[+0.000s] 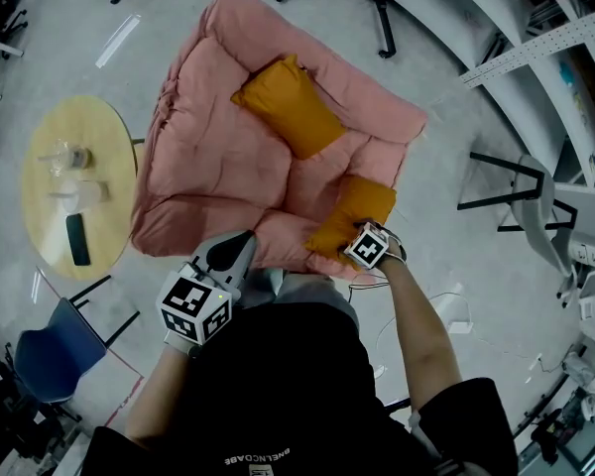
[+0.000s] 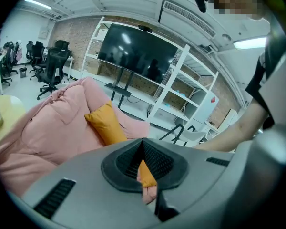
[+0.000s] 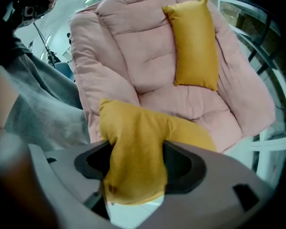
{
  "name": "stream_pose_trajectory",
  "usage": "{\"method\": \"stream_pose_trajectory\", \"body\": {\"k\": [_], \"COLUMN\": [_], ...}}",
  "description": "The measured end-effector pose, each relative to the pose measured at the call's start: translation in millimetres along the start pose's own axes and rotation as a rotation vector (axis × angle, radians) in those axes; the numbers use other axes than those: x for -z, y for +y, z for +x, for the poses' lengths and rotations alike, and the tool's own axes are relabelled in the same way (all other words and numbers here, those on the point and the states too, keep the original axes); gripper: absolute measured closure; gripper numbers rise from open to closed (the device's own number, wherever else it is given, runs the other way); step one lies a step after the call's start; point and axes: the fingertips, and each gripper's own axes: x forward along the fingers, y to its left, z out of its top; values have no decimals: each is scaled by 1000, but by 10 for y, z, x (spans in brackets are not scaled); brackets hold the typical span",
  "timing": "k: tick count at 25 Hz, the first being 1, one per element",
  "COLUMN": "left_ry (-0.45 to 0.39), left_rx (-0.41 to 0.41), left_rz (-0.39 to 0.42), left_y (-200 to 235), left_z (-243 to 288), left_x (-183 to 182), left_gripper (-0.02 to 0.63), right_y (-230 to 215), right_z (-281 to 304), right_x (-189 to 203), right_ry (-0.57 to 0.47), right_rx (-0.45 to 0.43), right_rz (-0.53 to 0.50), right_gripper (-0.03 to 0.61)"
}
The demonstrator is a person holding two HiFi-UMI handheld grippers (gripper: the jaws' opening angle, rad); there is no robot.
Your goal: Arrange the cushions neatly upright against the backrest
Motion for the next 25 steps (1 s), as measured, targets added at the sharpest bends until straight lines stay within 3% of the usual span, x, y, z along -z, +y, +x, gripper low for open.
{"method": "stream_pose_trajectory", "body": {"k": [3,6,11,20,25], "left_ry": [-16,-26,-59,-128,-151], "left_rx": [0,0,-4,-55,-111], "left_rz": [-3,-12,-39,-72,-109], "left_y": [9,43,96,244,380], "left_z": [-31,-61,-77,-230,-382], "left_x": [-14,-1,-29,-121,-94], "left_gripper": [600,600,600,601,600], "right_y": [-87,-116,-284,-324,-229], "right_z": [-89,-250,-629,-1066,-1141], "right_x": [-30,-97,-447,-1335,-1966], "right_ry": [-50,-80,-259,-469,-559], "right_rx": [20,24,3,-177,-285], "right_rz": [29,84,324,648,719], "right_gripper": [297,317,333,360,377]}}
